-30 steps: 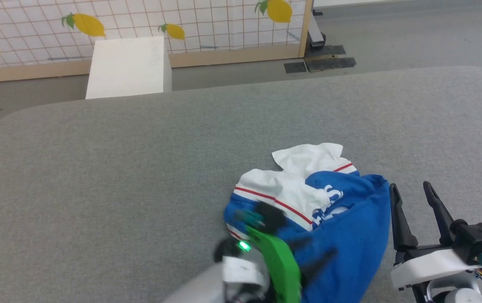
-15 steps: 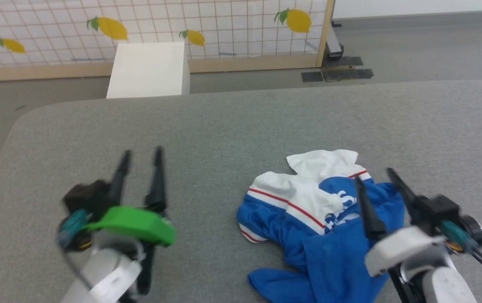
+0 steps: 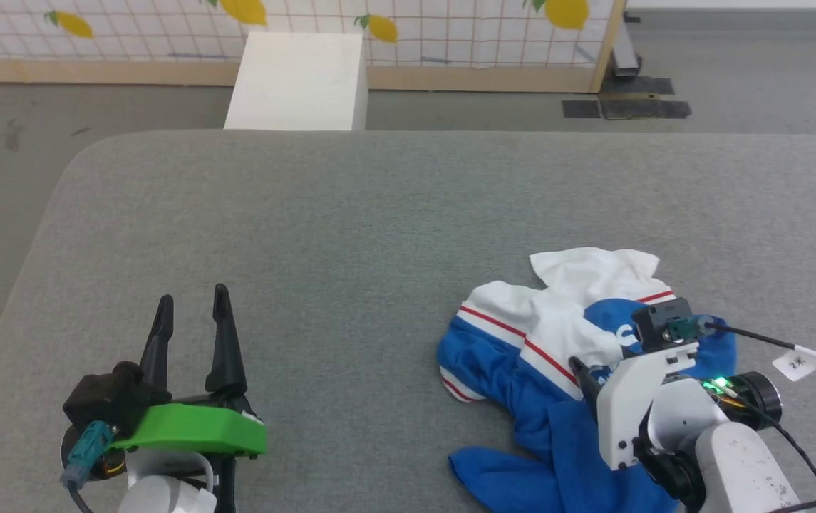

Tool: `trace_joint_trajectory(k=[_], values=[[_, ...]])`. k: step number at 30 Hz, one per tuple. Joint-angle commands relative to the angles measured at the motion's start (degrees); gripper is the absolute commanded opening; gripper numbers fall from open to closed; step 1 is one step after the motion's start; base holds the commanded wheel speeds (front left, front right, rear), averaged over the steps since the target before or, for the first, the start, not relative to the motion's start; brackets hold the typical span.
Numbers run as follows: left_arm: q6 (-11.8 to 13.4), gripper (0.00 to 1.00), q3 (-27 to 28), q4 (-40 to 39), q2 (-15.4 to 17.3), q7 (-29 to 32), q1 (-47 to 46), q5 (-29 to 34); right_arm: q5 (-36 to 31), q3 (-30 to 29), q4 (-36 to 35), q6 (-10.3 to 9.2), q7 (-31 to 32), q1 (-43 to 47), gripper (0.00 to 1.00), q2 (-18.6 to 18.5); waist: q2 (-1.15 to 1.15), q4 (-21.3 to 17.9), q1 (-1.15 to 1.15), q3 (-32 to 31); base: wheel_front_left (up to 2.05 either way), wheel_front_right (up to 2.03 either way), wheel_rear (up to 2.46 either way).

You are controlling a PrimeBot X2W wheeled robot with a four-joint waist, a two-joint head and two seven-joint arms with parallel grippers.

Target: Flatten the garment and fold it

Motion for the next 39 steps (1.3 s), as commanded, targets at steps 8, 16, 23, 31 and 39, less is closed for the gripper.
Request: trace_joint_trajectory(k=[8, 16, 23, 31, 39], values=[[-3.64, 1.0, 3.6, 1.6, -2.44, -0.21, 0.15, 3.17, 0.7, 3.05, -2.8, -0.09, -1.92, -2.12, 0.0, 0.0, 0.3, 1.28, 0.0, 0.63, 0.0, 0.0, 0.0], [-5.06, 1.0, 5.3, 2.51, -3.15, -0.21, -0.02, 4.33, 4.51, 23.48, -5.97, -0.09, -3.89, -3.98, 0.0, -0.78, 0.3, 1.27, 0.0, -0.62, 0.0, 0.0, 0.0], [-5.49, 1.0, 5.17, 3.59, -3.31, -0.21, -0.06, 4.31, 8.27, 33.87, -1.21, -0.09, 1.39, -4.1, 0.0, -3.57, 0.3, 1.61, 0.0, -0.98, 0.0, 0.0, 0.0], [-5.14, 1.0, 4.67, 4.31, -3.34, -0.21, 0.41, 3.53, 10.75, 32.33, -3.34, -0.09, -4.79, -4.87, 1.0, -5.17, 0.3, 1.08, 0.0, -1.52, 0.0, 0.0, 0.0], [-5.45, 1.0, 3.09, 5.26, -3.35, -0.21, 1.06, 3.57, 4.47, 9.26, -11.07, -0.09, -23.62, 1.53, 1.0, -2.74, 0.3, -0.31, 0.0, -3.41, 0.0, 0.0, 0.0]])
